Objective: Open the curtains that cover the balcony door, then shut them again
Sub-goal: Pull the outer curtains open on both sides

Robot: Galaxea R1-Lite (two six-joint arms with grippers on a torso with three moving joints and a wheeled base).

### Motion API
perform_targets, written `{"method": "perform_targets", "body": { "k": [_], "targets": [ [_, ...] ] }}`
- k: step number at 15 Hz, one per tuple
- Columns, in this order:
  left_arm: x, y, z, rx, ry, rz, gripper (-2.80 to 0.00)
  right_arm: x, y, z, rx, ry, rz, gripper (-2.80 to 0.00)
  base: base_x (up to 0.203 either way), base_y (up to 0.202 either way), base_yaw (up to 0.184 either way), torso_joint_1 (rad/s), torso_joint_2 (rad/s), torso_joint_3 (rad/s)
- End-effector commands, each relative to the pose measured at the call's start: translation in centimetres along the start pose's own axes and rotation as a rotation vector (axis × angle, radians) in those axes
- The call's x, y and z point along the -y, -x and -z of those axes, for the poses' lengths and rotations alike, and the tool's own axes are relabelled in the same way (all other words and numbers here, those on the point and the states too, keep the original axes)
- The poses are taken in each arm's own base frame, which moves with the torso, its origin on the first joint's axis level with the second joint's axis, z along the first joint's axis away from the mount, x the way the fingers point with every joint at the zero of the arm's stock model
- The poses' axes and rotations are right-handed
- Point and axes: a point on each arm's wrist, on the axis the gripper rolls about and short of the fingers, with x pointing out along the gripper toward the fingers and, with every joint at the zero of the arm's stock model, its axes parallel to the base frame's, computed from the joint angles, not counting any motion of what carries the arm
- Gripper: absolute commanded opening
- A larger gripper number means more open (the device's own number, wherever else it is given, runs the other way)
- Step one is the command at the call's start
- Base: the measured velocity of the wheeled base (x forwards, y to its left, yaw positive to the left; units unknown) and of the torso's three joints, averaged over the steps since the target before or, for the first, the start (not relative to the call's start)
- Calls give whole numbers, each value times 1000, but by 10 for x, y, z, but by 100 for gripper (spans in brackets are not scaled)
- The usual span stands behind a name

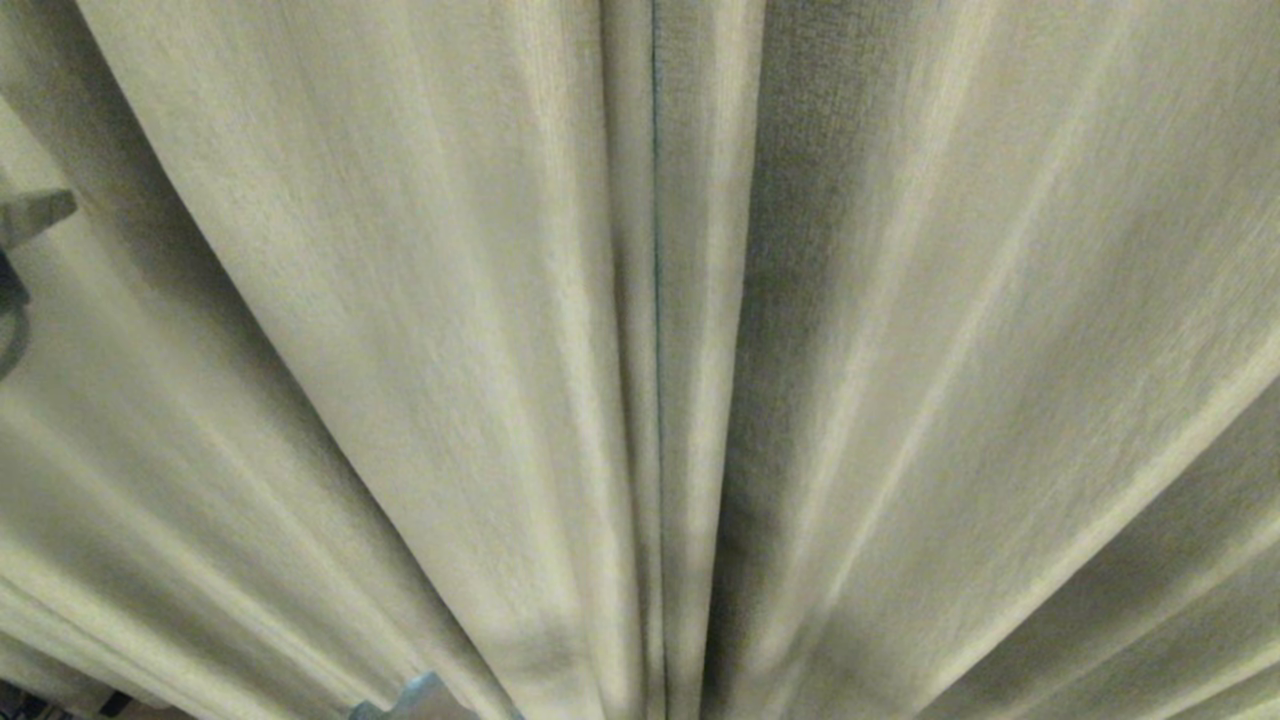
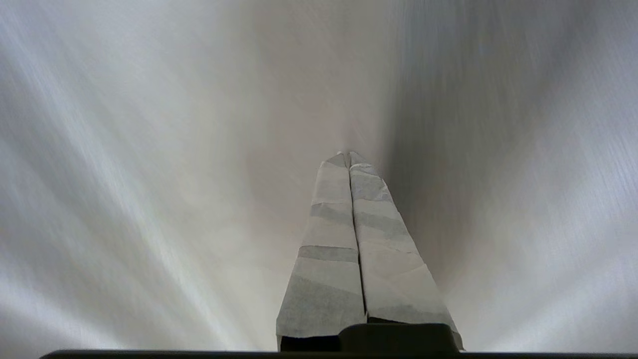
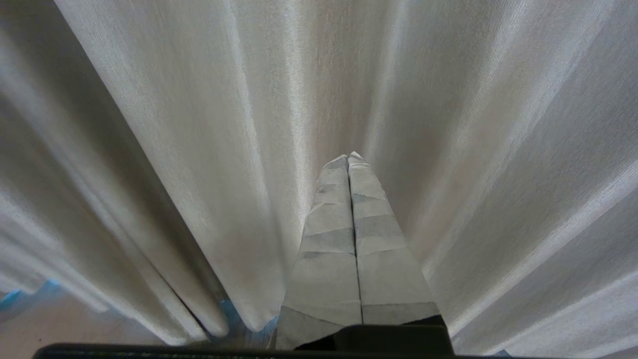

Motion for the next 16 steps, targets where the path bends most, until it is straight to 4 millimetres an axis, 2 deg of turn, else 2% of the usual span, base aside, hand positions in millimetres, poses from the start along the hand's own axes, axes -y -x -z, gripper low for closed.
{"method": "perform_targets", "body": {
  "k": [1,4,7,15,16],
  "targets": [
    [13,32,5,36,-16,1,-280,0,0,0,0,1,0,-280,0,0,0,0,0,0],
    [13,41,5,49,-21,-25,-280,0,0,0,0,1,0,-280,0,0,0,0,0,0],
    [4,44,-4,78,-37,-97,-280,0,0,0,0,1,0,-280,0,0,0,0,0,0],
    [-4,27,-17,87,-30,-106,-280,0,0,0,0,1,0,-280,0,0,0,0,0,0],
    [-4,27,-16,86,-29,-106,0,0,0,0,0,1,-1,-280,0,0,0,0,0,0]
  ]
}}
